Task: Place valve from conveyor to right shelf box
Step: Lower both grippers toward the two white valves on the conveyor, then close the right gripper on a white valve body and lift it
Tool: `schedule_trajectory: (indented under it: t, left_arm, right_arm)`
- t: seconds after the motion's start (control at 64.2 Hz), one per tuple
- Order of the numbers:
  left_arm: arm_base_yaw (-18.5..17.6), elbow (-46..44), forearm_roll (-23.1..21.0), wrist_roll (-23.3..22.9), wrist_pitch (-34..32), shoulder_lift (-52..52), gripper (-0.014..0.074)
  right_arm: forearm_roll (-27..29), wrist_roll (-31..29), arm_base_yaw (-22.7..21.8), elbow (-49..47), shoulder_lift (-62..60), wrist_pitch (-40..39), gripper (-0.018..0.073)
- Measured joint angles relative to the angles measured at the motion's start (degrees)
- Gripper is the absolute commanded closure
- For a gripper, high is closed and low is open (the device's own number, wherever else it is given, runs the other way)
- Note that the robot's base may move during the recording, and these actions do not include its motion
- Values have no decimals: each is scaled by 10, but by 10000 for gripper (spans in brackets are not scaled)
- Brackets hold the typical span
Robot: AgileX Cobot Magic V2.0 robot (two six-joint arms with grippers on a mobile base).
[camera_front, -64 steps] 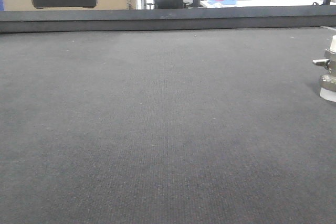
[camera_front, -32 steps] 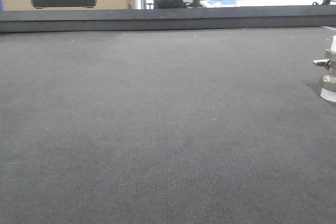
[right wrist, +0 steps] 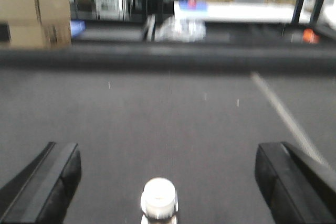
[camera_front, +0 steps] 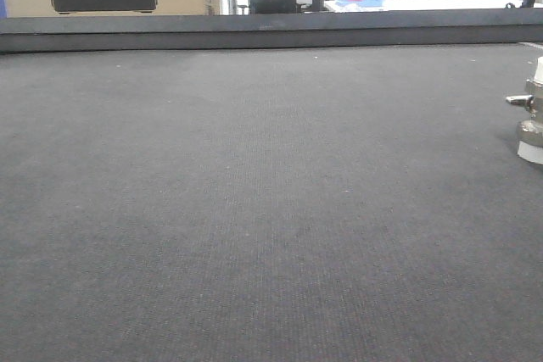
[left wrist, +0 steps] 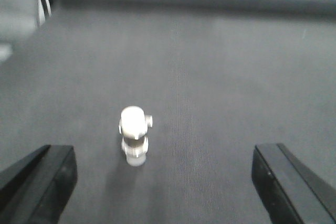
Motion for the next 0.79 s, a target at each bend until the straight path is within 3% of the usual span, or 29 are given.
schedule_trajectory:
  t: [0.156,0.42,0.623,0.794]
  left_arm:
    - [-24,-63,-4,0,54,69,6]
    - [-72,-92,-6,0,60,111,6]
    - [-89,-92,-5,0,62,125,6]
    - [-89,-92,-4,0,62,125,6]
  right_arm:
    - [0,0,0,-63,85,70,-8]
    - [-12,0,0,-265,282,275,-8]
    - [-23,-7,3,-397,420,423,-8]
    - [-43,-9,18,-442,515,454,-8]
